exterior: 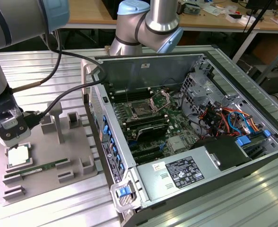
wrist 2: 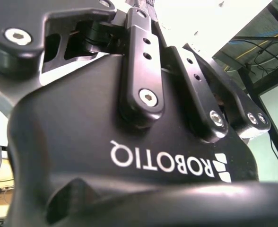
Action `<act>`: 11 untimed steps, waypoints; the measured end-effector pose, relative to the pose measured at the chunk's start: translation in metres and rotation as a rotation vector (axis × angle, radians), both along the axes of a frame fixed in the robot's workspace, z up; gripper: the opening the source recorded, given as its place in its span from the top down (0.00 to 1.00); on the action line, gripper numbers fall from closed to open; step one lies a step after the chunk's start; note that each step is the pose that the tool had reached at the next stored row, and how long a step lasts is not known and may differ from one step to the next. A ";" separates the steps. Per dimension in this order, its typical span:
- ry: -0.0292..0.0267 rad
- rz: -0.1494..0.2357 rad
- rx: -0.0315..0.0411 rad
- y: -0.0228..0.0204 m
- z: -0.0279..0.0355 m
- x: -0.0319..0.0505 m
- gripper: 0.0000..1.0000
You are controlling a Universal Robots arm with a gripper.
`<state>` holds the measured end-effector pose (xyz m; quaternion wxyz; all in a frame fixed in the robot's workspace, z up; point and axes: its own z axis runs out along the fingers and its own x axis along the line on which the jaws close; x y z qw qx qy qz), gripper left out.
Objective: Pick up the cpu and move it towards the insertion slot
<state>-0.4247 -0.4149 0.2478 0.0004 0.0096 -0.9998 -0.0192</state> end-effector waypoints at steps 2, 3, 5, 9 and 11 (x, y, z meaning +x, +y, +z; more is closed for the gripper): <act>0.0002 0.000 -0.0001 -0.0009 -0.0013 -0.0001 0.89; 0.0001 0.000 -0.0001 -0.0012 -0.0020 -0.0002 0.89; 0.0000 0.000 0.0000 -0.0017 -0.0030 -0.0003 0.89; 0.0003 0.000 -0.0003 -0.0030 -0.0056 -0.0004 0.89; 0.0002 0.000 -0.0001 -0.0034 -0.0070 -0.0004 0.89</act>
